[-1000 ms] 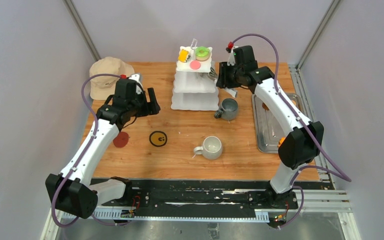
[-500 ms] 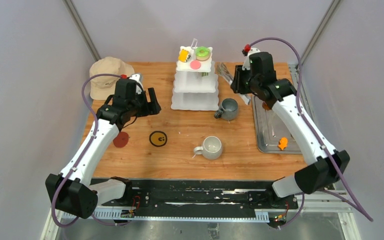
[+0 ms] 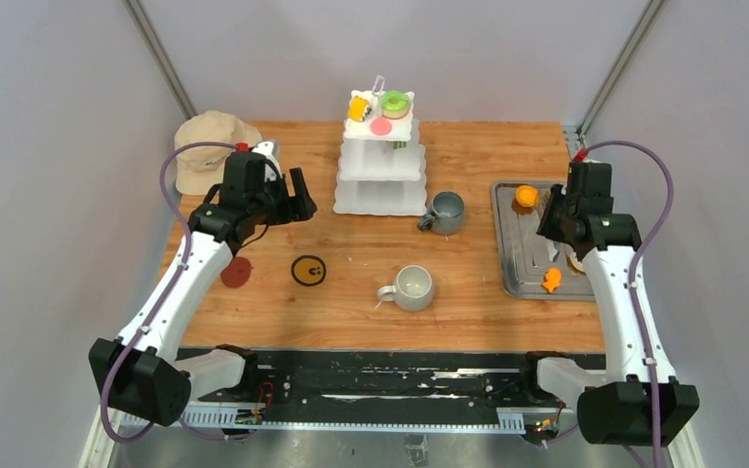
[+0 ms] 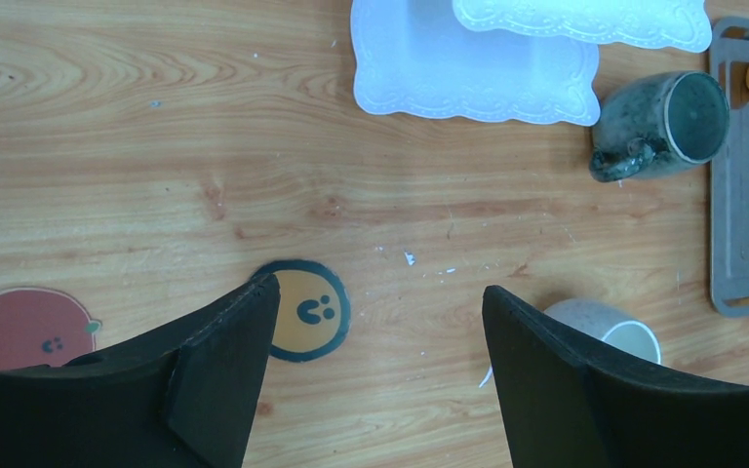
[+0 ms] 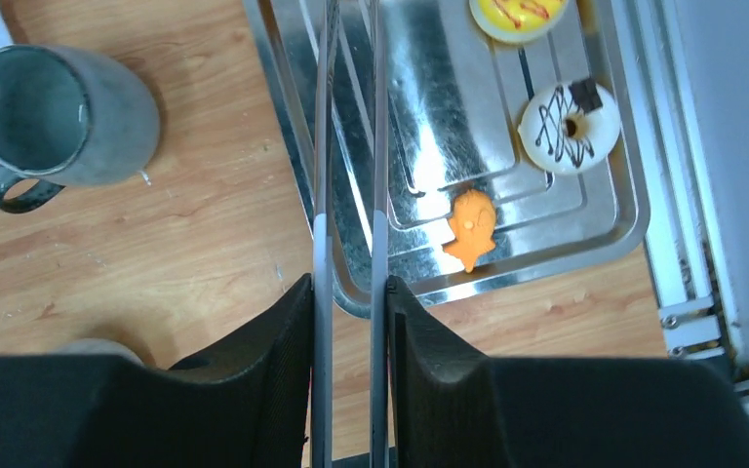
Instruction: Serve the afternoon tea
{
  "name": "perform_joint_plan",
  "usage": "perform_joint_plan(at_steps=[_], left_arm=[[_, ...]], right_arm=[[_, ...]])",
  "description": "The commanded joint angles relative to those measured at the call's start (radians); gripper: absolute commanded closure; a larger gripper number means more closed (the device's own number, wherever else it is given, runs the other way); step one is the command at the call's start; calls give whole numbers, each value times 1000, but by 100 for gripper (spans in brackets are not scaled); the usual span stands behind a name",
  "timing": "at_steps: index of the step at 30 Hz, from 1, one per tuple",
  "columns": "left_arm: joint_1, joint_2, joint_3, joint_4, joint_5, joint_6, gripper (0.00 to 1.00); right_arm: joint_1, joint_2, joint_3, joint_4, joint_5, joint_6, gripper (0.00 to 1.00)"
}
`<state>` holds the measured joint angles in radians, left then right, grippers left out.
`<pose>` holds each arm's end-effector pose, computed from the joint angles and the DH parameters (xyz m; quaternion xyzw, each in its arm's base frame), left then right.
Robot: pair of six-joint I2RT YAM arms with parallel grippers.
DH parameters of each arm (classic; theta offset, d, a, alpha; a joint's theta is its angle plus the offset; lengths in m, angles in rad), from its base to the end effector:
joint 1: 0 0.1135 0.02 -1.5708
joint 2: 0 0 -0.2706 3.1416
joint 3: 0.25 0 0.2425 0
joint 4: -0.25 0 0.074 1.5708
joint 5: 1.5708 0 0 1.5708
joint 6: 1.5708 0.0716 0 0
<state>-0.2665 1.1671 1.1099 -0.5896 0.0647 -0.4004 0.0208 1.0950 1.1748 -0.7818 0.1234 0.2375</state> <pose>0.2571 -0.0750 0.3212 -0.0455 0.8937 -0.1732 0.4115 0.2364 -0.0039 0.3389 0.1237 0.8973 -0.0014 0.4238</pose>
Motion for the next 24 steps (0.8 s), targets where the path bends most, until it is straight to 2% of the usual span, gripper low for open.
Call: perform_joint_plan(at_steps=[1, 7, 16, 20, 24], left_arm=[[-6, 10, 14, 43, 22, 8, 19], [-6, 3, -1, 73, 23, 26, 17], [-6, -57, -74, 179, -10, 60, 15], [-7, -37, -25, 90, -38, 83, 13], [-6, -26, -12, 74, -41, 81, 12]], right_arm=[[-105, -22, -54, 35, -106, 59, 70], [-218, 28, -76, 142, -203, 130, 70], [-312, 120, -106, 267, -278, 204, 67], [-324, 166, -109, 292, -283, 220, 67], [-335, 209, -118, 328, -303, 232, 66]])
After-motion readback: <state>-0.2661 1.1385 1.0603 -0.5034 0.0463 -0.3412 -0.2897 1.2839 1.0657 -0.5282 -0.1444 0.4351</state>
